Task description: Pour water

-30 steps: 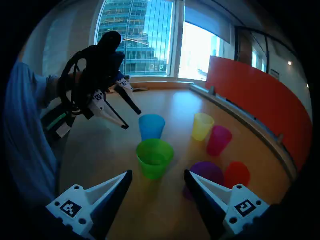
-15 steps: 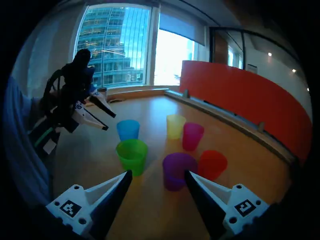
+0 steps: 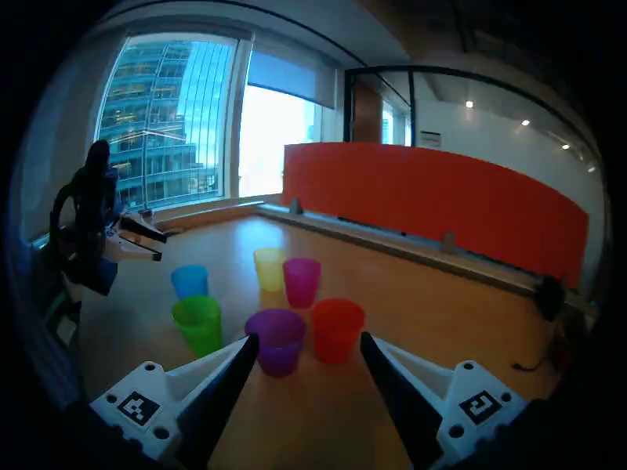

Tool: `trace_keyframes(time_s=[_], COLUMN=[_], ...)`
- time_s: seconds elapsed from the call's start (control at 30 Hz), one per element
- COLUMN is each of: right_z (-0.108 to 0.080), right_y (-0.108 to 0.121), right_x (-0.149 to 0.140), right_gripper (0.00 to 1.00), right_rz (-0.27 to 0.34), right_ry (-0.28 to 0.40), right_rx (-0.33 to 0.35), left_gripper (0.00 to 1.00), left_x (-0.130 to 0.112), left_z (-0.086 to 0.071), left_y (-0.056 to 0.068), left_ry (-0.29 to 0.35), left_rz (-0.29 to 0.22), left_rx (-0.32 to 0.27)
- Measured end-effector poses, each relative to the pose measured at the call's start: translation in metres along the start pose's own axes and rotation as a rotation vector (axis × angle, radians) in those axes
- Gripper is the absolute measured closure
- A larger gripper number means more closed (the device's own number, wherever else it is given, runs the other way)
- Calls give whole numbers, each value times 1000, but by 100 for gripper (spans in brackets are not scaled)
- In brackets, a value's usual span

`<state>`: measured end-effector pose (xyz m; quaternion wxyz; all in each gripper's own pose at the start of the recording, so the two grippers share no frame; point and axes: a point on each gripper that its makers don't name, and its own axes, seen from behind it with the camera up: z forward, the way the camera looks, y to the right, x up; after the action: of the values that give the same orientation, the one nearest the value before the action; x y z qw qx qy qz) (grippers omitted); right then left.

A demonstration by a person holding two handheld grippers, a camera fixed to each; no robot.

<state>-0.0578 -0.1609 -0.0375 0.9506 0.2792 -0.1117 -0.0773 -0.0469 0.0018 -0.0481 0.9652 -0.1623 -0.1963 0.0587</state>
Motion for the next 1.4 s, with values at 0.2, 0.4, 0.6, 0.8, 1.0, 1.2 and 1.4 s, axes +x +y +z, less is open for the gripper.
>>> trace_keyframes(time_s=[0.2, 0.4, 0.6, 0.8, 1.0, 1.2, 1.4], right_z=[-9, -22, -41, -62, -80, -99, -112], right_y=[29, 64, 98, 119, 133, 143, 145], right_x=[12, 24, 31, 40, 47, 54, 56], right_gripper=[0, 0, 0, 0, 0, 0, 0], right_rz=[55, 101, 142, 168, 160, 135, 127], right_ry=[64, 133, 188, 260, 317, 365, 389], right_rx=[-117, -246, -379, -473, -556, -643, -690], left_gripper=[8, 7, 8, 8, 7, 7, 8], left_x=[16, 30, 42, 58, 69, 77, 83], left_z=[0, -4, -9, -16, -20, -26, -26], left_y=[-7, -20, -27, -30, -29, -36, -39], left_ry=[78, 151, 218, 289, 334, 373, 395], left_rz=[-14, -42, -77, -74, -68, -82, -92], left_rx=[46, 108, 149, 190, 214, 267, 288])
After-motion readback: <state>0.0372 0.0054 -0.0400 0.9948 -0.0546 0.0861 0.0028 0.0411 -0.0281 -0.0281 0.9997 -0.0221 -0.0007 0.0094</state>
